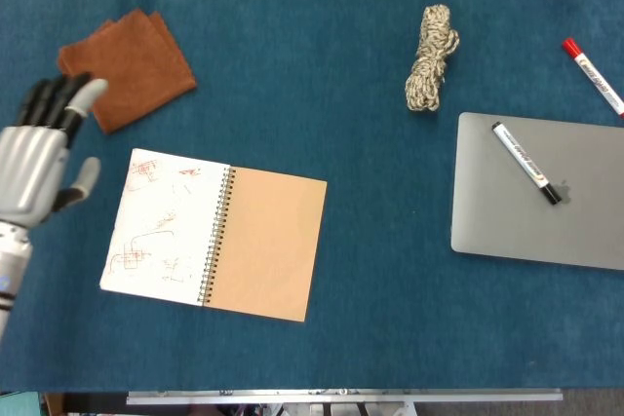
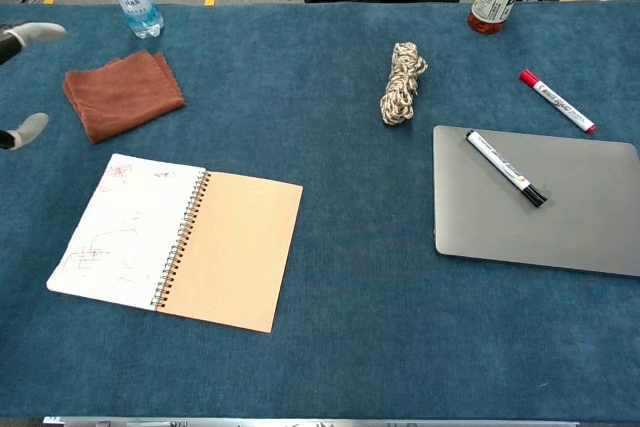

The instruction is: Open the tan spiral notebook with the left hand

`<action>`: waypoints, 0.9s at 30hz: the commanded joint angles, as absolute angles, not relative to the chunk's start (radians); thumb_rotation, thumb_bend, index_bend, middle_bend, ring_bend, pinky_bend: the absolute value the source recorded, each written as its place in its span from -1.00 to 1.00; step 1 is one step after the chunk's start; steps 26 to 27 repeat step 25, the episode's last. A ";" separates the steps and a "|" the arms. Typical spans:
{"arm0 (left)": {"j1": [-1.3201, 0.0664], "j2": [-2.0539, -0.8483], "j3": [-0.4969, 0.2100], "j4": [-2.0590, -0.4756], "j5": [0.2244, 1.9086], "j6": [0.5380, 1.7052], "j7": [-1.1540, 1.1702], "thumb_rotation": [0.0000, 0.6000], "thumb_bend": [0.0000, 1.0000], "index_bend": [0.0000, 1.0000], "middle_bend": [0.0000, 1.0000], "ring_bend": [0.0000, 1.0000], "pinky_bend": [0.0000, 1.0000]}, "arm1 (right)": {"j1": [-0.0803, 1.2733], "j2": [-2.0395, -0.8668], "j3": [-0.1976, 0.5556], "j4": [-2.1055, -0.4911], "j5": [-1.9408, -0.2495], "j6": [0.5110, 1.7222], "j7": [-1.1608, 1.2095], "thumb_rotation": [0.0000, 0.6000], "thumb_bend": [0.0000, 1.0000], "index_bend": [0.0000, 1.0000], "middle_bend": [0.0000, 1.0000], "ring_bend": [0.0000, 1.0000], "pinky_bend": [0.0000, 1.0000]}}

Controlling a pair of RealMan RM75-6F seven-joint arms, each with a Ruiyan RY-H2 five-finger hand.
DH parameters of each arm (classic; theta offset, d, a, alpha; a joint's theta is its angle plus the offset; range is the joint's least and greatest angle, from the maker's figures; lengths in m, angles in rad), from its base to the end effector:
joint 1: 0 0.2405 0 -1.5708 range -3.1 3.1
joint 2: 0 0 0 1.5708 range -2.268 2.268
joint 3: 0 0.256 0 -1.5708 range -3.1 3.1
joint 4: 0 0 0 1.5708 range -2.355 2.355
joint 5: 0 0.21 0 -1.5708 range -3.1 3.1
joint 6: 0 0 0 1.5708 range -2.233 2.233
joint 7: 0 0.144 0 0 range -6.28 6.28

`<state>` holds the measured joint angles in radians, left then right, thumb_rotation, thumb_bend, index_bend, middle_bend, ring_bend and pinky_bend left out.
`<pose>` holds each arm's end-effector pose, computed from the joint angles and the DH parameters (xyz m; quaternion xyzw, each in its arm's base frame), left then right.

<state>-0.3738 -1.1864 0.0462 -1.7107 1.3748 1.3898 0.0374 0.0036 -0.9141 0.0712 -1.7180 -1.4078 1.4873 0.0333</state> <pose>-0.2545 0.2371 0.1086 -0.6397 -0.4190 -0.4158 0.4923 -0.3243 -0.1583 0.2228 0.5560 -0.4000 0.3413 0.6437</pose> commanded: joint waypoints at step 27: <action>-0.179 -1.123 0.027 -1.760 1.358 1.491 0.087 1.00 -0.59 -0.84 -0.91 -1.00 -1.00 | 0.050 -0.941 0.048 -1.734 -1.532 1.465 0.004 1.00 -0.74 -0.42 -0.42 -0.63 -0.43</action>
